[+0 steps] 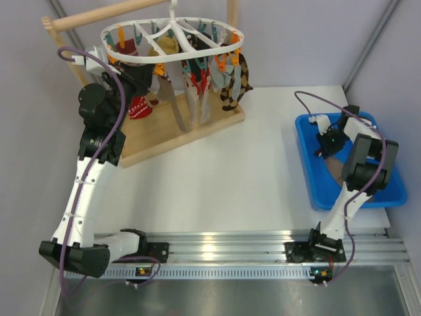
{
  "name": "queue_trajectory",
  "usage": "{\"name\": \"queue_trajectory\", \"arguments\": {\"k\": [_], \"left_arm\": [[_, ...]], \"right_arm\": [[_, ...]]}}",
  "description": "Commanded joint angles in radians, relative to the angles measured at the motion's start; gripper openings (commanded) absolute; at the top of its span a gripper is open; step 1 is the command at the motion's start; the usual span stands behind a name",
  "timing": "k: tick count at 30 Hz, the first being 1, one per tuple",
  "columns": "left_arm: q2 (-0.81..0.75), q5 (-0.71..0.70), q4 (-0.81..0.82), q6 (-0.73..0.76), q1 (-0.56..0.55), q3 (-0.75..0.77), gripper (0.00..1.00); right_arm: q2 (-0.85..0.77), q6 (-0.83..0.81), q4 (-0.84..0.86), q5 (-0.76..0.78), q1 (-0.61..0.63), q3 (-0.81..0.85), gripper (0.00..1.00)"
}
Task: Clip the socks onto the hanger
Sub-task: Pick up the sock from the bin.
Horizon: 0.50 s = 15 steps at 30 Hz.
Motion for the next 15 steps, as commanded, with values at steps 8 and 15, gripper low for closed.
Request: {"name": "queue_trajectory", "arguments": {"k": [8, 15], "left_arm": [[-0.002, -0.005, 0.043, -0.002, -0.002, -0.018, 0.00], [0.001, 0.007, 0.043, -0.001, -0.002, -0.012, 0.00]], "right_arm": [[-0.308, 0.016, -0.164, -0.443, -0.002, 0.082, 0.00], [-0.517, 0.262, -0.209, -0.737, 0.269, 0.273, 0.00]]}}
